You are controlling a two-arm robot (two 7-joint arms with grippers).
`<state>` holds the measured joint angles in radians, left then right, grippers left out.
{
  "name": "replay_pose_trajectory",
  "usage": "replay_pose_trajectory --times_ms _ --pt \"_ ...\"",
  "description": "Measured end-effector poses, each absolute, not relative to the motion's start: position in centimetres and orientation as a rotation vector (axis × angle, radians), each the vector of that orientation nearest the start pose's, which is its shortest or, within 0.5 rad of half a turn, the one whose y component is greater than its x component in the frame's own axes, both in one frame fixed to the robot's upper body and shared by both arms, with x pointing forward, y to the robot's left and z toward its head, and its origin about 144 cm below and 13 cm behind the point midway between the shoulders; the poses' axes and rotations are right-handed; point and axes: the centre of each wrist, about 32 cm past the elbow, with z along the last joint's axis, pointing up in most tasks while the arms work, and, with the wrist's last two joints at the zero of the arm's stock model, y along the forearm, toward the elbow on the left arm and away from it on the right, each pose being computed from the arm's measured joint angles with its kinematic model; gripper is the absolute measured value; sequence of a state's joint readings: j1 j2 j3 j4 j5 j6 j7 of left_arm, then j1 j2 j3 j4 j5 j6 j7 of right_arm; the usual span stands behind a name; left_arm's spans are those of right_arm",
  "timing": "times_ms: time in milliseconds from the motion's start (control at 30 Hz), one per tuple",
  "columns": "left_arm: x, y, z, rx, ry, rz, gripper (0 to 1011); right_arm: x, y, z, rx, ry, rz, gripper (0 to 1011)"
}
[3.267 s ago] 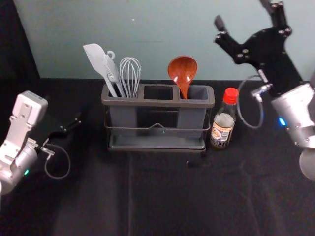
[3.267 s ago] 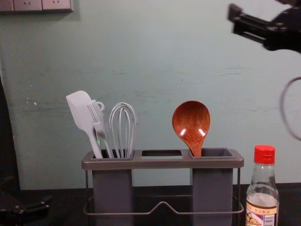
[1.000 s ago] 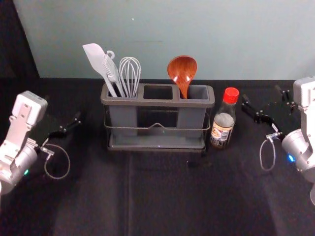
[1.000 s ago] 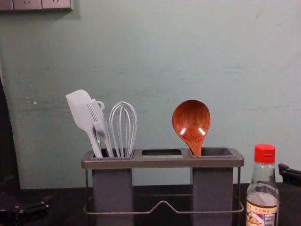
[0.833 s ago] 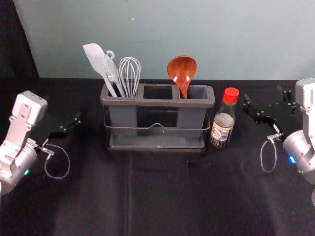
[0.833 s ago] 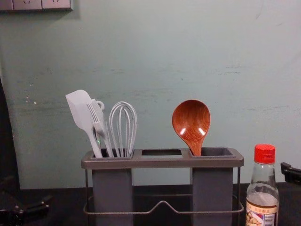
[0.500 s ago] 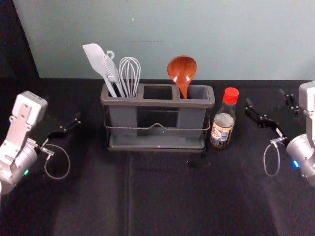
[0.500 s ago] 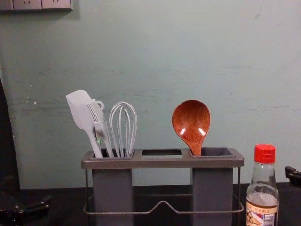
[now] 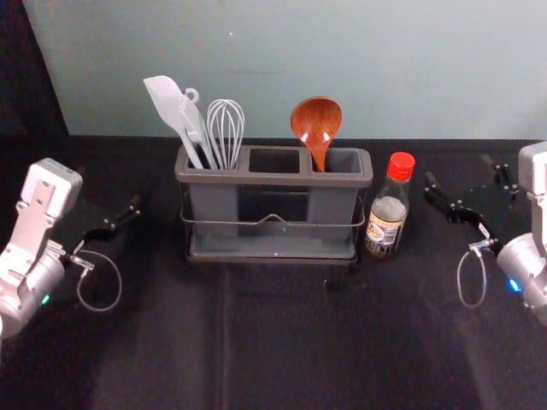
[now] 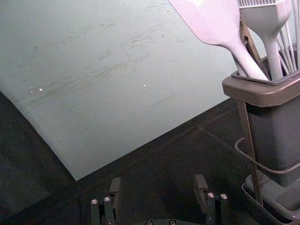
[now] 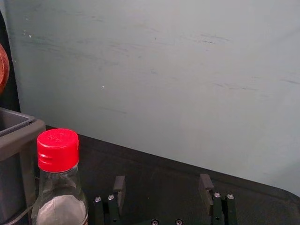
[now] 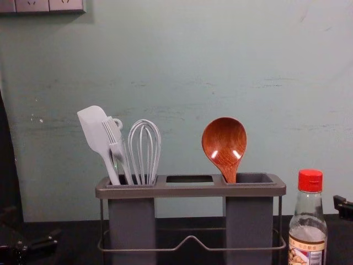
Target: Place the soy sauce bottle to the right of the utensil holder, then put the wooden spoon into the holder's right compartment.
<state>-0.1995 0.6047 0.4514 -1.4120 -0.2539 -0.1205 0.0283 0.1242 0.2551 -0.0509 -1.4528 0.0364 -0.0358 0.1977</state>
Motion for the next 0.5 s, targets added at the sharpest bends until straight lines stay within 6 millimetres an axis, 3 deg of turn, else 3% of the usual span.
replay_pose_trajectory --times_ms 500 --pt "48.86 30.97 113.98 0.304 -0.285 1.248 1000 49.40 -29.63 115.43 -0.162 -0.182 -1.344 1003"
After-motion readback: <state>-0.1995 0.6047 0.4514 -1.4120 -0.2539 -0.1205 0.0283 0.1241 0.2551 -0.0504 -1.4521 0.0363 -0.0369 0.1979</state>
